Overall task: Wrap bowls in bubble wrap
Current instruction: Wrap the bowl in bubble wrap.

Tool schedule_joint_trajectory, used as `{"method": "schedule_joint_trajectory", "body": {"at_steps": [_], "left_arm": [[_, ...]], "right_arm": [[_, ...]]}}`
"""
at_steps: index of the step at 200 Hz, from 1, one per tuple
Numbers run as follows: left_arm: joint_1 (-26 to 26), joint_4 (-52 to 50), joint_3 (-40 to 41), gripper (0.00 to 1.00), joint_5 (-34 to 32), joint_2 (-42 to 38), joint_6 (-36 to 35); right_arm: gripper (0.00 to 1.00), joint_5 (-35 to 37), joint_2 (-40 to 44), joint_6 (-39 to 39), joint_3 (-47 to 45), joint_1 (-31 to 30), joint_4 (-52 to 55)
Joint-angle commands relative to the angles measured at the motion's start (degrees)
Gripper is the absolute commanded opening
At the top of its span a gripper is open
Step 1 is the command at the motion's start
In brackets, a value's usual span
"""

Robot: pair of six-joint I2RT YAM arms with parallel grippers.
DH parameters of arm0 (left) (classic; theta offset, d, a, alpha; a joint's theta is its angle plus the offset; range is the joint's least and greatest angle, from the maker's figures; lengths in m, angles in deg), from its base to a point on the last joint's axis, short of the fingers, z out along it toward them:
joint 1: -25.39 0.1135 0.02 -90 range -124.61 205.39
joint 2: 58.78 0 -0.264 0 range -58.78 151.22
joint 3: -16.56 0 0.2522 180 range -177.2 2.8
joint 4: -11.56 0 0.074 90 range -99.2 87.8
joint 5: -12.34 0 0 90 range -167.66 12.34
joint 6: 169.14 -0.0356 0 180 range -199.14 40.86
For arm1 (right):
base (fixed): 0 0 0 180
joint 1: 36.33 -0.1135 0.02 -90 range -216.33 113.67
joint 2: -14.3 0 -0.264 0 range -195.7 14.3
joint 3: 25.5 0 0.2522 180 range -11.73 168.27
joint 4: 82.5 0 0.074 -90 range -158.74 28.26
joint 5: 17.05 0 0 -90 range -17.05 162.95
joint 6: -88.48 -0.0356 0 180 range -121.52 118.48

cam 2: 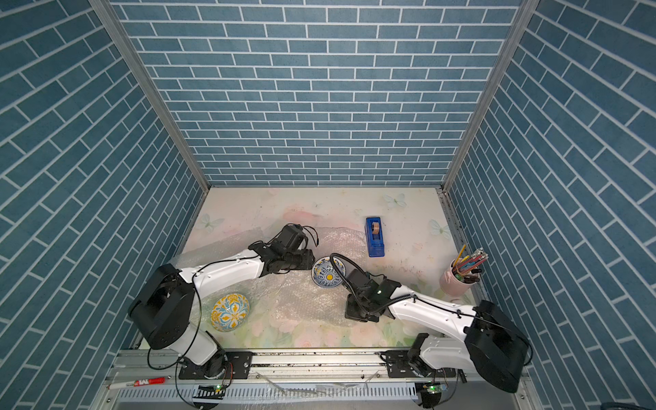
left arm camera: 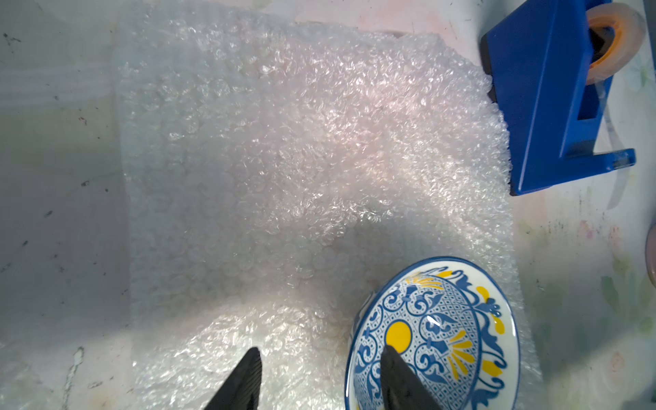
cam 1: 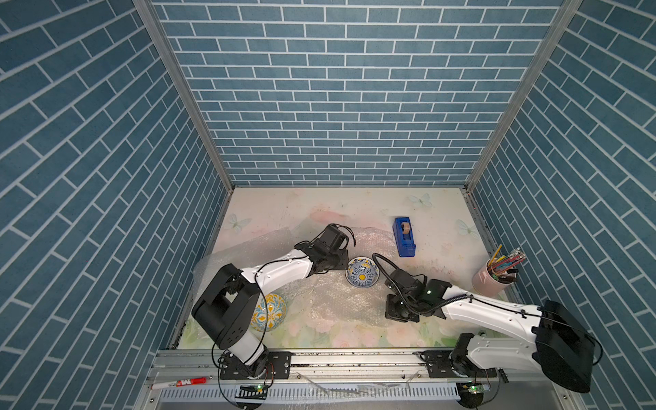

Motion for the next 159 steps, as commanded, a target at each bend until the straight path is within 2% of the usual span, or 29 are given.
{"method": "schedule_joint_trajectory", "body": {"at_steps": [1,33,73,109,128,159], "left_arm": [[0.5,0.4,0.8,0.55,0.4,0.7,-0.7],[0.5,0.7,1.0,0.54,0.7,0.8,-0.6],[0.5,0.7,1.6,0.49,0.5,0.4,-0.2],[0.5,1.4,3.2,0.48,0.1,-1.6,0.2],[0.5,1.4,3.8,0.47,0.0,-2.7,0.6],[0.5,3.3,6.8,0.45,-1.0,-8.3,2.7]], "right_arm": [[0.0,4.0,4.6,2.5,4.9,-0.2,2.8],[0.0,6.3,3.3,6.9,11.5,0.0,6.5],[0.0,7.1,-5.3,12.5,20.9,2.5,5.3],[0.0,5.2,-14.1,16.1,27.9,7.1,2.7],[0.0,2.0,-18.3,16.6,29.4,9.9,0.5],[0.0,-1.3,-26.6,18.5,34.8,11.9,0.6]]}}
